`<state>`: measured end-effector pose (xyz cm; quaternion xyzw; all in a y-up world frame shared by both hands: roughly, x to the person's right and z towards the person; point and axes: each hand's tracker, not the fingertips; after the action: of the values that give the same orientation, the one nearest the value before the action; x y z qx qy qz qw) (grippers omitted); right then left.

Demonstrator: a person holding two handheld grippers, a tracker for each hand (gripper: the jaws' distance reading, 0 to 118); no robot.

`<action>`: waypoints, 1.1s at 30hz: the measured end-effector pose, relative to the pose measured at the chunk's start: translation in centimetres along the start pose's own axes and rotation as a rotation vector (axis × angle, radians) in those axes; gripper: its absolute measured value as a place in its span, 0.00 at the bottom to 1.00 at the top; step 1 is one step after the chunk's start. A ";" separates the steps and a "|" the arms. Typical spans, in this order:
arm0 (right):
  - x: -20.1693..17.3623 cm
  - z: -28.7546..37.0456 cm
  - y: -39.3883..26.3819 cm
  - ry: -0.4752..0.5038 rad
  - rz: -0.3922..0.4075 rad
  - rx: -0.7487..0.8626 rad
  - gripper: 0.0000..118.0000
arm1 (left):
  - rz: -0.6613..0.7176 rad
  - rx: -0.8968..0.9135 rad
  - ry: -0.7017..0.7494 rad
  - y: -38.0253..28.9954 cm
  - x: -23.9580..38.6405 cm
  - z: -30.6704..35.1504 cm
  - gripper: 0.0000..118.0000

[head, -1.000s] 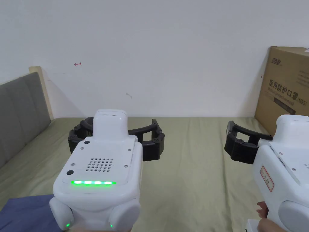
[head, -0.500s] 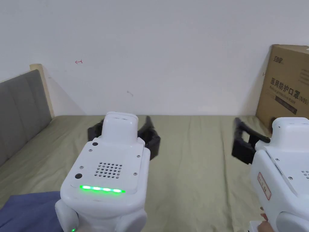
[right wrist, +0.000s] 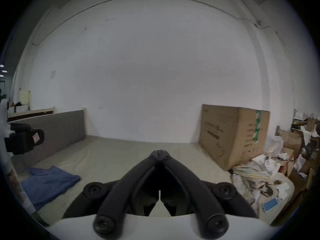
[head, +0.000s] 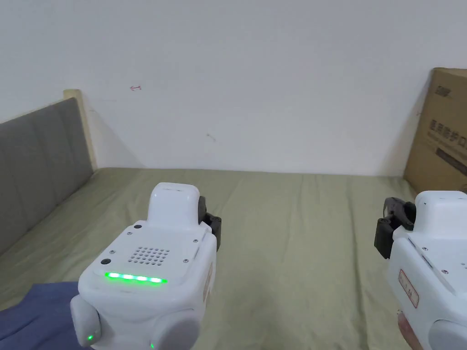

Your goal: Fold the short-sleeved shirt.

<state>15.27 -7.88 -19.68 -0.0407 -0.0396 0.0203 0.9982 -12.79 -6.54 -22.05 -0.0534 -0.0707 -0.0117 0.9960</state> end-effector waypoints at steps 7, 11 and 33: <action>-12.1 -2.6 -0.3 0.307 -0.033 -0.051 0.00 | 0.039 -0.058 0.349 -2.2 -11.9 5.7 0.00; -18.3 -2.6 0.3 0.490 -0.034 -0.036 0.00 | -0.014 -0.061 0.520 -2.8 -16.6 9.3 0.00; -19.3 -7.7 -5.6 0.590 0.110 -0.380 0.00 | 0.408 -0.991 0.210 -19.9 -33.0 -6.6 0.72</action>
<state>-3.14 -14.89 -28.32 -0.2319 0.2497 0.0536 0.9386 -45.13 -26.48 -31.13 -0.5276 0.0551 0.1444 0.8353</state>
